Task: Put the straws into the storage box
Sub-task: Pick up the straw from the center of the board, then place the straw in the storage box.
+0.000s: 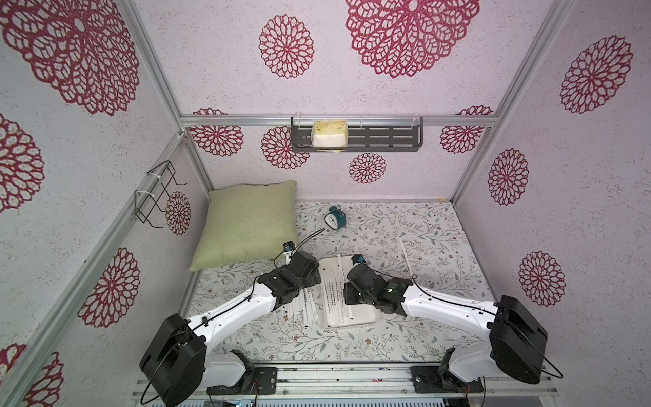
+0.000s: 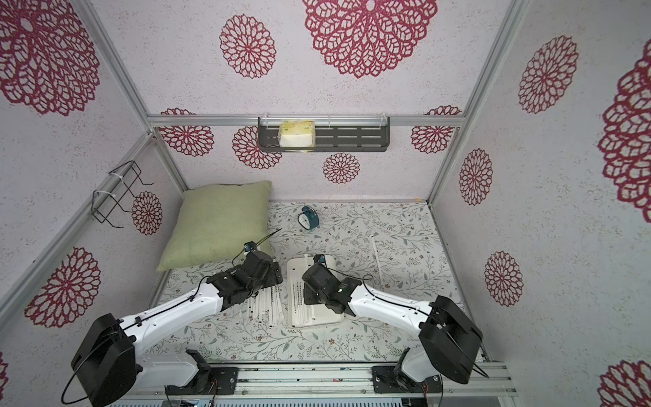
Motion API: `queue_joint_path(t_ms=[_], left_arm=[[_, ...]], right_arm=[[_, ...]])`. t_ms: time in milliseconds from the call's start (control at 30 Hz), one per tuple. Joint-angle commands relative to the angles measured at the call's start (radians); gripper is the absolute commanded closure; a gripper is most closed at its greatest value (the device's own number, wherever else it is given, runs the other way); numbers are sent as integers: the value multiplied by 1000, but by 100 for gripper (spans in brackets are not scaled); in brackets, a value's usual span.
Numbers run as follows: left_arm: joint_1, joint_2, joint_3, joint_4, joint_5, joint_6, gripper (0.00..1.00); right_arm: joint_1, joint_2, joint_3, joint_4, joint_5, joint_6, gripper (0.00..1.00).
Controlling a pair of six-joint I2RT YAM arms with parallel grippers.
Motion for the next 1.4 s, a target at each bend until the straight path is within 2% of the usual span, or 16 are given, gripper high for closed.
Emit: queue_joint_path(t_ms=[0, 333, 867, 1133, 1367], left_arm=[[-2, 24, 9, 42, 31, -18, 12], [-30, 74, 12, 82, 66, -32, 12], [-34, 90, 29, 65, 55, -23, 12], [-34, 87, 31, 62, 54, -22, 13], [-33, 80, 33, 52, 42, -8, 13]], right_arm=[[-11, -1, -43, 81, -22, 111, 88], [-70, 99, -104, 196, -101, 109, 89], [-85, 213, -38, 157, -147, 32, 88], [-84, 215, -21, 128, -134, 26, 86], [-85, 185, 18, 71, -107, 4, 80]])
